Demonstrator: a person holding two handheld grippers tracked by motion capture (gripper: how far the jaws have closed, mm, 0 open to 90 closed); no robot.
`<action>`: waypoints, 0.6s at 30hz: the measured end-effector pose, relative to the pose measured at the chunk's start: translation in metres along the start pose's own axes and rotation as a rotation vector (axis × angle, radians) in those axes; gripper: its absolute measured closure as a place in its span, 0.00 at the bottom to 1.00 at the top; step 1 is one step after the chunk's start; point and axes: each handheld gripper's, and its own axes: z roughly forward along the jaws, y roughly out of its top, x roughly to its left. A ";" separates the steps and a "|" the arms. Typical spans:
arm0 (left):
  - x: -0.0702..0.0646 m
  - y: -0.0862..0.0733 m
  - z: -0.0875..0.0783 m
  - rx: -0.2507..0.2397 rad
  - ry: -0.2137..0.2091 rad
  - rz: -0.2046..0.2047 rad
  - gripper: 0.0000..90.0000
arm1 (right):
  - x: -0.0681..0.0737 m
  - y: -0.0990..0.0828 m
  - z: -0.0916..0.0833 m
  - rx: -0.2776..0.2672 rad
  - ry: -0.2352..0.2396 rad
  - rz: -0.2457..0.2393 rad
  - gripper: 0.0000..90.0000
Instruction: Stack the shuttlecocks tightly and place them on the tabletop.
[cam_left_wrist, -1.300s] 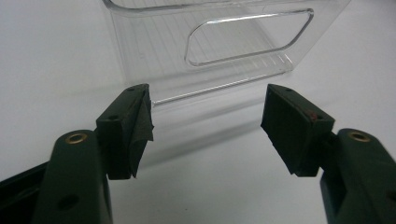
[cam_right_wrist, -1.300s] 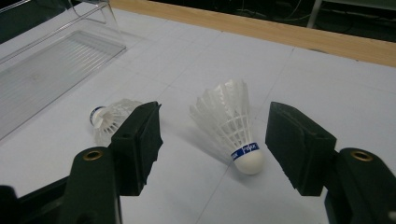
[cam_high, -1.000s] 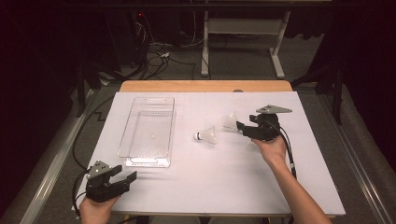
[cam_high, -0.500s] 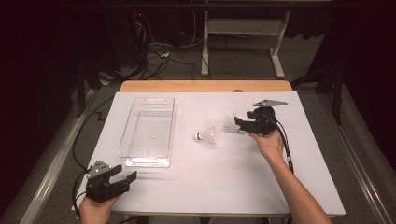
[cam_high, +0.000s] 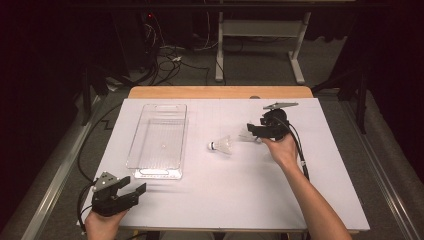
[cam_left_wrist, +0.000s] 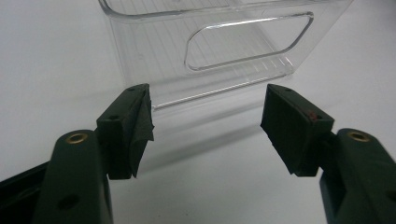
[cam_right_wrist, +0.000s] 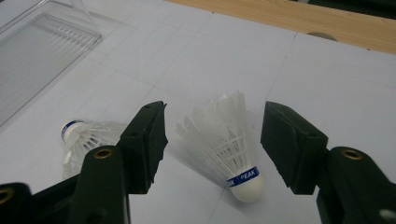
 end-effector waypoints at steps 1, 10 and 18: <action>0.000 0.000 0.000 0.000 0.000 0.000 0.38 | 0.000 0.001 0.001 0.007 -0.001 0.006 0.46; 0.000 0.000 0.000 0.002 -0.003 0.001 0.38 | 0.003 0.008 0.016 0.046 -0.024 0.011 0.47; 0.000 0.000 0.000 0.000 -0.004 0.002 0.38 | 0.004 0.017 0.024 0.067 -0.041 0.021 0.49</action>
